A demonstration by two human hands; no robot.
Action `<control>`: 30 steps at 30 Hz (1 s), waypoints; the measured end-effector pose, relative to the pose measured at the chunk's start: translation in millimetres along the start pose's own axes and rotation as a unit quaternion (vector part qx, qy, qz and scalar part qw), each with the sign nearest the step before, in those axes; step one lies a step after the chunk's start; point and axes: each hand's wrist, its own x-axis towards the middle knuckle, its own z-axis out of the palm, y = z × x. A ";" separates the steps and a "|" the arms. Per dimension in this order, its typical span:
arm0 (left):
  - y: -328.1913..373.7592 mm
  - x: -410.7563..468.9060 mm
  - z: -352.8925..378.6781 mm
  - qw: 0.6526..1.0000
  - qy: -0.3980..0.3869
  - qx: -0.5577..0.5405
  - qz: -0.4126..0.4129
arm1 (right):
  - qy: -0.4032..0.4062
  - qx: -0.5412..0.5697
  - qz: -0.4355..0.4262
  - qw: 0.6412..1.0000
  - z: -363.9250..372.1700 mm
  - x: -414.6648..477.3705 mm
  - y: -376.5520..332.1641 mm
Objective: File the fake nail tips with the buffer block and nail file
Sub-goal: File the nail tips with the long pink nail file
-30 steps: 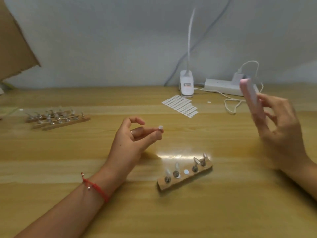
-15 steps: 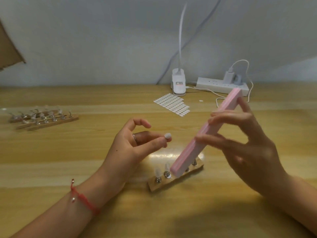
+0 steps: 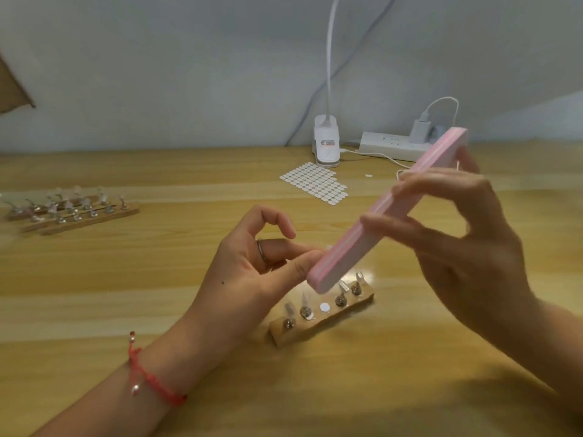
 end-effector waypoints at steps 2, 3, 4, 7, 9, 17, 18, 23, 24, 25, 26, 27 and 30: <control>1.0 0.3 2.1 1.000 0.004 -0.009 -0.007 | -0.020 0.030 -0.011 0.999 9.0 -5.8 -13.0; 1.4 0.2 3.2 1.000 0.005 -0.014 -0.008 | -0.037 0.041 -0.046 0.997 12.8 -9.3 -20.5; 1.2 0.5 3.9 1.000 0.006 -0.017 -0.008 | -0.047 0.043 -0.072 0.995 12.9 -9.9 -22.3; -1.5 1.9 3.1 1.000 0.006 -0.009 -0.002 | -0.015 0.020 0.002 1.000 -0.1 0.4 -1.6; -2.7 1.5 3.2 1.000 0.008 -0.013 -0.009 | -0.017 0.036 0.014 0.999 3.8 -2.6 -6.5; -2.5 1.2 3.5 1.000 0.005 -0.015 -0.014 | -0.035 0.043 0.039 0.998 3.7 -4.8 -4.1; -3.1 0.9 3.4 1.000 0.004 -0.014 -0.014 | -0.053 0.068 0.000 0.996 9.6 -9.7 -15.6; -6.0 0.9 1.5 1.000 0.004 -0.025 0.002 | -0.027 0.038 0.045 0.998 0.3 -0.3 -2.0; -6.6 0.7 1.7 0.999 0.004 -0.034 -0.002 | -0.027 0.050 0.063 0.996 1.2 -2.7 -3.9; -7.2 0.5 2.0 0.999 0.001 -0.039 -0.005 | -0.038 0.077 0.041 0.995 5.7 -7.7 -11.7; -7.2 0.0 2.5 0.999 -0.005 -0.040 -0.007 | -0.051 0.093 -0.003 0.994 10.5 -11.5 -22.3; -7.7 -0.6 2.6 0.999 -0.010 -0.040 -0.007 | -0.056 0.087 -0.038 0.994 13.5 -12.5 -28.6; -9.7 0.1 0.6 0.999 -0.010 -0.049 -0.004 | -0.037 0.028 0.043 0.998 1.5 -2.1 -2.0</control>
